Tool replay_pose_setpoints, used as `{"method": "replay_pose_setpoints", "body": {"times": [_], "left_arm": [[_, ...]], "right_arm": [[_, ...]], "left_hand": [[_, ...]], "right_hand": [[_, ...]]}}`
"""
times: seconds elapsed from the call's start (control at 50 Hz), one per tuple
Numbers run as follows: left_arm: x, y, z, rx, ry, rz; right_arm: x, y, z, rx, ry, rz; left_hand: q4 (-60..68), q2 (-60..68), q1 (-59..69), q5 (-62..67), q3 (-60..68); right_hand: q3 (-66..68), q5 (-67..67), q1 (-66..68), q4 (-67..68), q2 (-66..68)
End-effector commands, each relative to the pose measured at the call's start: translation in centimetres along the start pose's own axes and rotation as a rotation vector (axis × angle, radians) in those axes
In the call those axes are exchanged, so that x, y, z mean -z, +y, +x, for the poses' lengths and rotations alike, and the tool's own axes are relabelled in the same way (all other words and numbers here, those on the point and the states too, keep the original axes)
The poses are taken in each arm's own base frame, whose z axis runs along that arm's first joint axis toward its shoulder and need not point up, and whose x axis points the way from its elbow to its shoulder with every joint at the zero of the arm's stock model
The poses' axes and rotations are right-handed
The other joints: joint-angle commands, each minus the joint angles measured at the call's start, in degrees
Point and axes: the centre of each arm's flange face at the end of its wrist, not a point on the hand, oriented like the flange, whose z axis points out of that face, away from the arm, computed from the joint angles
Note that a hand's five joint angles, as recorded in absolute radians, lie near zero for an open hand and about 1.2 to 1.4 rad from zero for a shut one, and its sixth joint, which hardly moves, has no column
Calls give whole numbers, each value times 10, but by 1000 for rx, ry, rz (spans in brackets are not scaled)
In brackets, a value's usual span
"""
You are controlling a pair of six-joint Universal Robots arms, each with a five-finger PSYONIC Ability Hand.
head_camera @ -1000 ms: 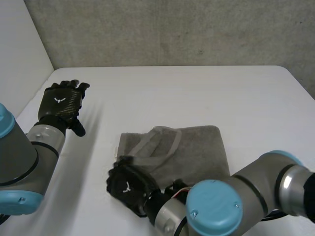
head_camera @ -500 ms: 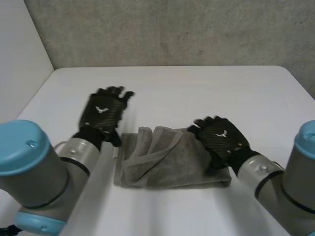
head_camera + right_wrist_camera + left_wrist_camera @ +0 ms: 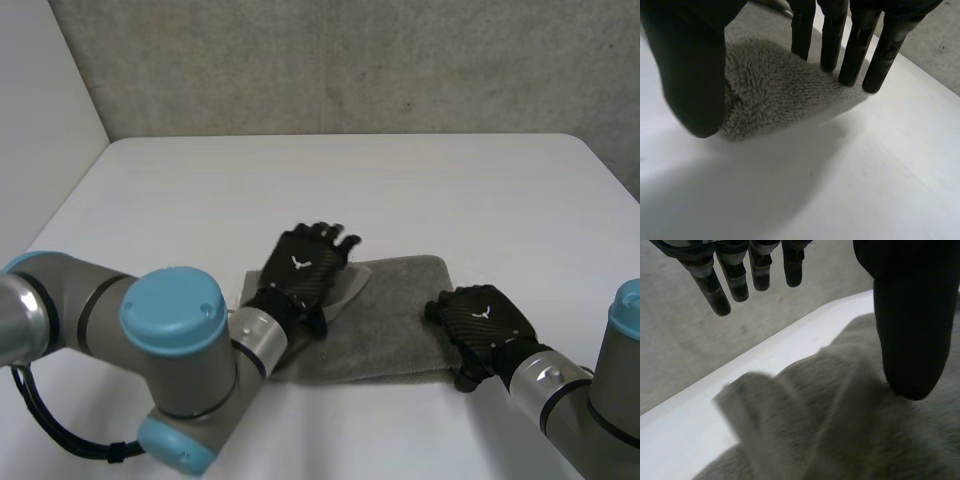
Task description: Fold the laundry
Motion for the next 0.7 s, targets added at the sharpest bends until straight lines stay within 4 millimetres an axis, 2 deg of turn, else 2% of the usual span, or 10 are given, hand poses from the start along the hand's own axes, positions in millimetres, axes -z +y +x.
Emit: {"method": "replay_pose_setpoints", "body": {"times": [0.02,0.08,0.2,0.26,0.3,0.42,0.46,0.48,0.62,0.7], "left_arm": [[-12,18,-52,3,-248,-79],[-6,22,-58,-1,-286,-121],[11,20,-55,-50,-274,-173],[20,11,-56,-76,-276,-162],[28,-4,-58,-71,-288,-126],[41,-18,-62,-69,-305,-102],[49,-18,-70,-67,-335,-111],[49,-18,-70,-67,-335,-111],[62,-14,-95,-48,-413,-136],[62,-11,-103,-41,-433,-148]], "right_arm": [[-5,0,5,44,50,21],[-9,-6,9,59,69,57],[-14,-26,16,126,98,121],[-15,-48,5,254,82,184],[-12,-70,-21,392,36,233],[-12,-96,-67,541,-56,308],[-11,-108,-97,589,-127,374],[-11,-108,-98,589,-127,374],[-19,-94,-173,639,-379,469],[-27,-87,-187,625,-447,485]], "left_hand": [[24,24,24,9,23],[24,24,24,9,23],[19,19,19,4,18],[21,20,21,6,20],[16,15,15,1,15],[14,13,14,-1,13],[13,12,12,-3,12],[13,12,12,-3,12],[13,12,12,-3,12],[11,10,10,-4,10]], "right_hand": [[392,401,427,396,395],[557,566,592,561,560],[558,566,593,561,561],[558,566,593,561,561],[558,566,593,561,561],[558,566,593,561,561],[558,566,593,561,561],[558,566,593,561,561],[558,566,593,561,561],[558,566,593,561,561]]}}
